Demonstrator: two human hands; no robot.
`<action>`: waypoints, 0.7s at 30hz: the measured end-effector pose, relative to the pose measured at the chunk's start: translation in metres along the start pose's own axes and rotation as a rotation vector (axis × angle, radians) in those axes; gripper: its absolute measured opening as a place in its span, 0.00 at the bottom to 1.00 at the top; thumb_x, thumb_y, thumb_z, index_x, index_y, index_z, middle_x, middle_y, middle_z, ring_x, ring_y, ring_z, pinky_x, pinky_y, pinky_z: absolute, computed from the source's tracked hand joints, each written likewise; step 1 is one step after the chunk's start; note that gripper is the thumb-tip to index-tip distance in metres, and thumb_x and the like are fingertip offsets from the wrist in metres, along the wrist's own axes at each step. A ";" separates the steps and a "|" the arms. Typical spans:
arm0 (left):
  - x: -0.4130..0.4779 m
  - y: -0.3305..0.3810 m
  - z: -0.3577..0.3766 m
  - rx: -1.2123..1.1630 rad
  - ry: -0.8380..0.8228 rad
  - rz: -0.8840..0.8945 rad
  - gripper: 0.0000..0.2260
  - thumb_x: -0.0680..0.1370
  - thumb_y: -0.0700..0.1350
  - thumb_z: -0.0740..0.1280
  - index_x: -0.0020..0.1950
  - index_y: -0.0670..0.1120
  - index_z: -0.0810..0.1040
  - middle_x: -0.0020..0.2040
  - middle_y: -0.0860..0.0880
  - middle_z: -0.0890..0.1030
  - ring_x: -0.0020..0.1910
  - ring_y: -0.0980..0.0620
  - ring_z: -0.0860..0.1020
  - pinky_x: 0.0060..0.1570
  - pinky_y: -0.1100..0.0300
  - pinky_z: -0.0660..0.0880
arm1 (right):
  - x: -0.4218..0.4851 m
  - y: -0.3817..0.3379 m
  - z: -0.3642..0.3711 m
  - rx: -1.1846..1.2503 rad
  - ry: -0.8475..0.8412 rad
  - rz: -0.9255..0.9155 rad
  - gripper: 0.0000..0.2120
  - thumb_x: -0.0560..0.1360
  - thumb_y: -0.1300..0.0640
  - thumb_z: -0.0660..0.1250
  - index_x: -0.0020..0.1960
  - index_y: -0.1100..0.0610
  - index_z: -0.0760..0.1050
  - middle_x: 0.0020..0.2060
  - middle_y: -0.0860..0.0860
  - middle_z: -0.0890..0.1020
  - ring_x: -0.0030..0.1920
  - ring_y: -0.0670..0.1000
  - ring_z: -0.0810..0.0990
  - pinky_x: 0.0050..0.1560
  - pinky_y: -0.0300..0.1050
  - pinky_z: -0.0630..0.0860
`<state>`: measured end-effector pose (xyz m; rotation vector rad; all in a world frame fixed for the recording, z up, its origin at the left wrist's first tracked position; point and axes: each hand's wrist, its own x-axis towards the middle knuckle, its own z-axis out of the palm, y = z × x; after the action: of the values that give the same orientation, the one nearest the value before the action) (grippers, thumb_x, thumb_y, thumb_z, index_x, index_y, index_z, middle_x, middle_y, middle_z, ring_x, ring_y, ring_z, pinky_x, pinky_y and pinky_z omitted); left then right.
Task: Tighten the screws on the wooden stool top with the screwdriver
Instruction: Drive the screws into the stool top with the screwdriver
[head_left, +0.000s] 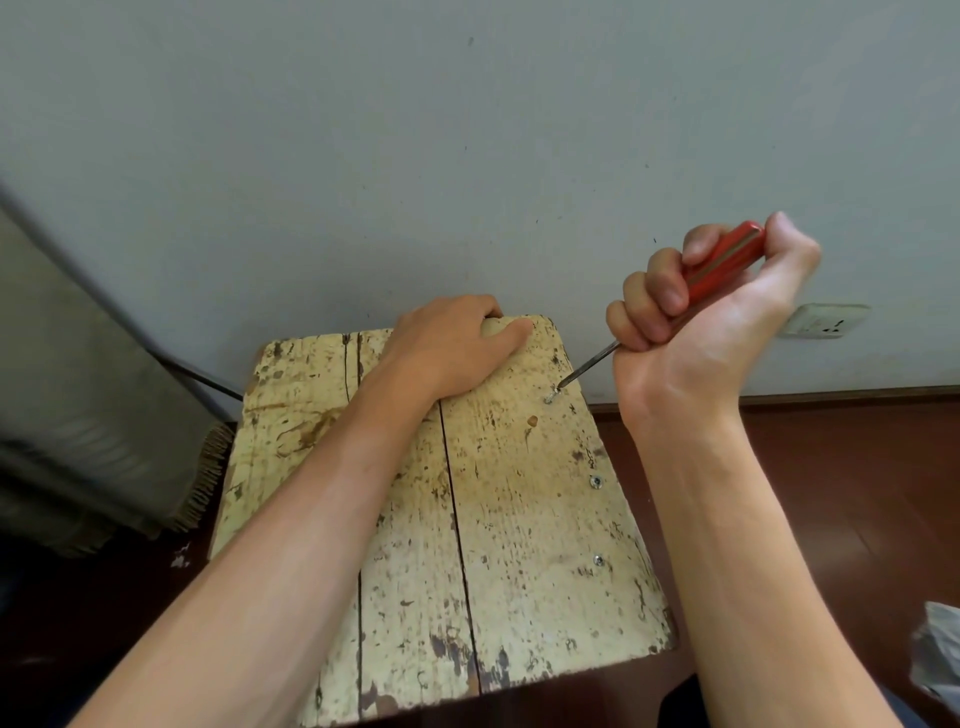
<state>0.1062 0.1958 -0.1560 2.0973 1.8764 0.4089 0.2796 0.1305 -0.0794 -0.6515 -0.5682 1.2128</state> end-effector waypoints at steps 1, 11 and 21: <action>0.000 0.000 0.000 0.001 0.003 0.001 0.23 0.79 0.72 0.54 0.57 0.57 0.78 0.51 0.57 0.80 0.50 0.50 0.77 0.50 0.50 0.72 | 0.000 0.000 0.000 -0.003 0.000 -0.001 0.25 0.87 0.42 0.48 0.37 0.54 0.67 0.27 0.49 0.59 0.27 0.51 0.51 0.27 0.41 0.52; 0.001 0.000 0.000 0.005 0.008 -0.003 0.24 0.79 0.72 0.54 0.58 0.57 0.78 0.50 0.58 0.79 0.49 0.51 0.76 0.49 0.51 0.69 | 0.000 0.000 0.001 -0.013 -0.003 0.011 0.25 0.87 0.42 0.49 0.37 0.54 0.66 0.27 0.49 0.59 0.26 0.51 0.51 0.27 0.40 0.52; 0.000 -0.001 0.001 -0.006 0.015 -0.004 0.25 0.78 0.73 0.54 0.58 0.58 0.78 0.49 0.58 0.79 0.50 0.51 0.76 0.50 0.50 0.69 | 0.000 0.003 0.001 -0.012 -0.016 0.010 0.25 0.87 0.42 0.48 0.37 0.54 0.67 0.26 0.49 0.59 0.26 0.50 0.52 0.27 0.40 0.53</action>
<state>0.1059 0.1960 -0.1567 2.0924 1.8852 0.4303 0.2768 0.1308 -0.0809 -0.6562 -0.5870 1.2254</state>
